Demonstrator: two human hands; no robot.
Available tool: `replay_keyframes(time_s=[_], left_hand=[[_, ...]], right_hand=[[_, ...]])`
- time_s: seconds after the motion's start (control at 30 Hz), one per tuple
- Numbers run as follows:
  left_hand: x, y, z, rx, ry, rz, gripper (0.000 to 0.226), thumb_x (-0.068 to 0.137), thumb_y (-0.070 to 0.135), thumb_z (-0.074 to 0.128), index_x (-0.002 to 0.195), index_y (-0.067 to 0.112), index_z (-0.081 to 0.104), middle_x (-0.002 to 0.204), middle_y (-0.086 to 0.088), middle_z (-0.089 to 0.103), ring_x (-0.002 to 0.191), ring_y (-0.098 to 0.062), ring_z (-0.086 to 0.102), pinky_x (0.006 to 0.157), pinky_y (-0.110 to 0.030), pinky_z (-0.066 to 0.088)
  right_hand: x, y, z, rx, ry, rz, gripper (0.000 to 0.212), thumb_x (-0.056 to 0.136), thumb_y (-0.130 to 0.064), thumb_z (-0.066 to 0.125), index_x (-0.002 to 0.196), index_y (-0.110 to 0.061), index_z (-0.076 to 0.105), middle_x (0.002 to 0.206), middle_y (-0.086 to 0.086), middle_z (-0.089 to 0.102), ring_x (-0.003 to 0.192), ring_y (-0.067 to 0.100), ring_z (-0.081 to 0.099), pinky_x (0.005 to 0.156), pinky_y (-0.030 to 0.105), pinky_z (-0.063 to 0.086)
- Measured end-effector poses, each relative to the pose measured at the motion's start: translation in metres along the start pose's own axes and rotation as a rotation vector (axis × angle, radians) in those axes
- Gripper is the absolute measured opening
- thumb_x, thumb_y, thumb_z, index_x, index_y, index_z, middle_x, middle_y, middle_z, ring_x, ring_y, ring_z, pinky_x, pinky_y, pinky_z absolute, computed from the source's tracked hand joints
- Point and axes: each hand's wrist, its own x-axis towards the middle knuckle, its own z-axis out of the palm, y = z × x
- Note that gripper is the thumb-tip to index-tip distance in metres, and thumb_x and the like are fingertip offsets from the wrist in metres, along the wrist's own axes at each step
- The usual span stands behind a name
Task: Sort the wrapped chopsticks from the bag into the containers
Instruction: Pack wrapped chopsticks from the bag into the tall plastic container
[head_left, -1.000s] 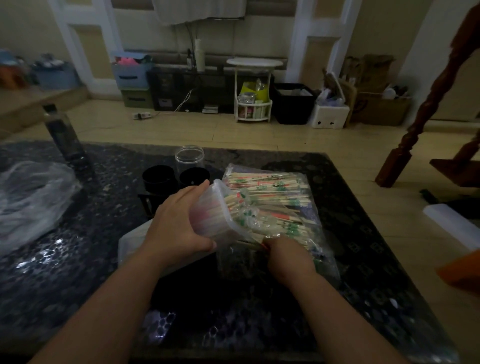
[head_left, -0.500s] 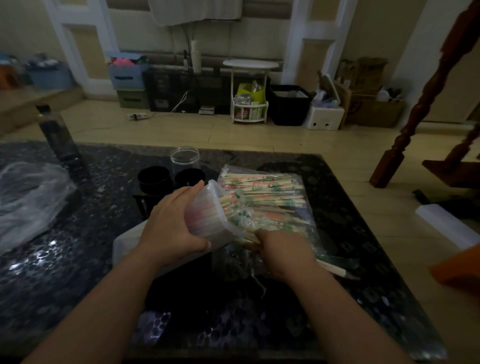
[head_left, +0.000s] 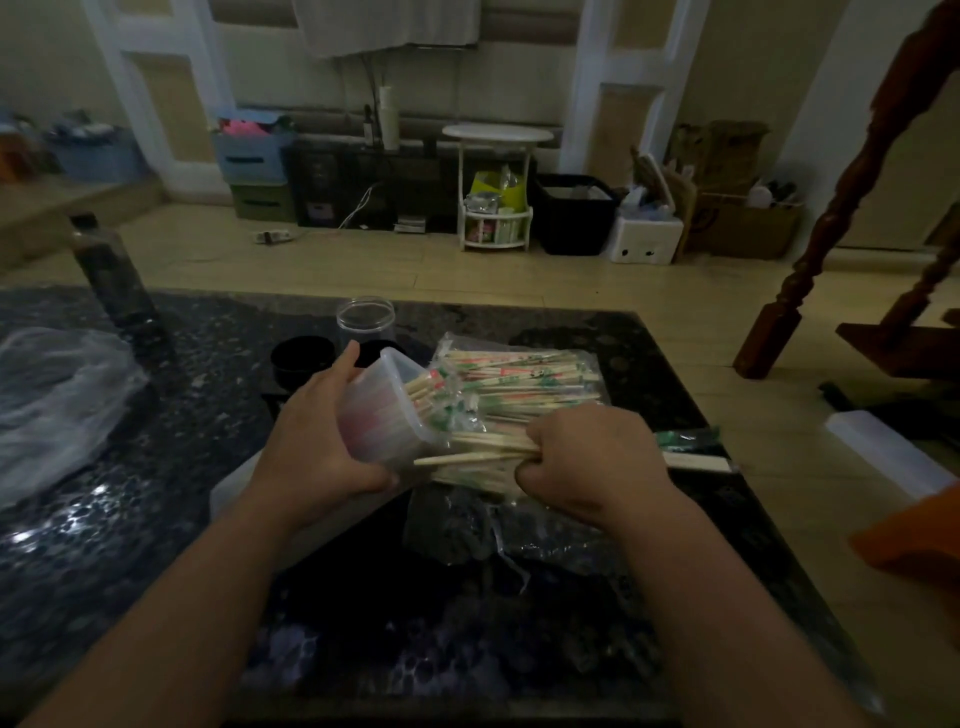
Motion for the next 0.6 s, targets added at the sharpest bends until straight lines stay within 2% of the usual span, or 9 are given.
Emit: replay_keyframes(time_s=[0.1,0.17,0.23,0.3,0.37,0.43,0.5,0.57,0.6], left_hand=[[-0.002,0.001,0.003,0.035,-0.027,0.023,0.138,0.032,0.059,0.072,0.154,0.027,0.018,0.142,0.001,0.045,0.130,-0.021,0.042,0.105,-0.045,0.038],[-0.003,0.002,0.004,0.054,-0.043,0.042,0.137,0.031,0.059,0.071,0.154,0.027,0.018,0.141,0.000,0.046,0.128,-0.021,0.042,0.104,-0.043,0.037],[-0.003,0.002,0.004,0.058,-0.054,0.054,0.137,0.031,0.057,0.071,0.154,0.027,0.018,0.141,0.000,0.046,0.127,-0.021,0.043,0.103,-0.040,0.036],[-0.003,0.001,0.003,0.053,-0.058,0.058,0.137,0.030,0.057,0.071,0.153,0.029,0.018,0.141,-0.001,0.046,0.126,-0.022,0.043,0.102,-0.039,0.036],[-0.003,0.000,0.004,0.043,-0.057,0.047,0.135,0.029,0.056,0.071,0.151,0.036,0.016,0.142,-0.001,0.045,0.127,-0.022,0.042,0.105,-0.043,0.037],[-0.004,0.001,0.004,0.017,-0.049,0.036,0.131,0.028,0.056,0.072,0.146,0.044,0.015,0.141,-0.001,0.045,0.128,-0.023,0.042,0.106,-0.048,0.037],[-0.004,0.003,0.004,0.005,-0.056,0.020,0.132,0.028,0.053,0.074,0.147,0.045,0.017,0.141,0.001,0.044,0.128,-0.022,0.041,0.106,-0.049,0.038],[-0.004,0.006,0.003,0.027,-0.069,0.001,0.136,0.030,0.048,0.079,0.152,0.038,0.019,0.141,0.002,0.043,0.129,-0.022,0.041,0.106,-0.049,0.038],[-0.003,0.005,0.003,0.034,-0.072,-0.001,0.135,0.032,0.045,0.080,0.153,0.036,0.020,0.141,0.002,0.043,0.129,-0.023,0.041,0.106,-0.049,0.038]], right_hand=[[0.000,0.001,-0.004,0.021,0.115,-0.054,0.037,0.088,-0.051,0.053,0.064,-0.025,0.040,0.063,-0.007,0.043,0.067,0.018,0.047,0.061,0.030,0.033],[0.000,0.001,0.001,0.038,0.222,-0.088,0.044,0.085,-0.046,0.060,0.060,-0.027,0.030,0.059,-0.008,0.040,0.062,0.017,0.044,0.056,0.028,0.028],[-0.001,0.000,0.007,0.090,0.396,-0.154,0.042,0.078,-0.039,0.064,0.060,-0.030,0.027,0.057,-0.011,0.037,0.054,0.015,0.038,0.050,0.021,0.019],[-0.001,-0.004,0.012,0.192,0.512,-0.187,0.026,0.078,-0.039,0.053,0.066,-0.030,0.031,0.061,-0.013,0.036,0.054,0.014,0.035,0.048,0.019,0.016],[0.002,-0.007,0.019,0.238,0.522,-0.186,0.016,0.082,-0.038,0.043,0.072,-0.027,0.039,0.068,-0.011,0.038,0.060,0.014,0.036,0.051,0.027,0.023],[0.006,-0.009,0.026,0.215,0.543,-0.179,0.016,0.087,-0.035,0.040,0.079,-0.024,0.049,0.075,-0.010,0.041,0.068,0.013,0.036,0.060,0.030,0.031],[0.008,-0.009,0.030,0.158,0.580,-0.179,0.022,0.091,-0.033,0.040,0.088,-0.021,0.059,0.085,-0.006,0.053,0.079,0.013,0.040,0.071,0.034,0.036],[0.009,-0.007,0.031,0.096,0.604,-0.145,0.029,0.092,-0.036,0.042,0.097,-0.020,0.065,0.105,-0.001,0.060,0.097,0.019,0.046,0.084,0.035,0.032],[0.009,-0.007,0.030,0.072,0.621,-0.123,0.030,0.092,-0.037,0.043,0.100,-0.020,0.066,0.110,0.000,0.059,0.099,0.020,0.045,0.084,0.035,0.031]])
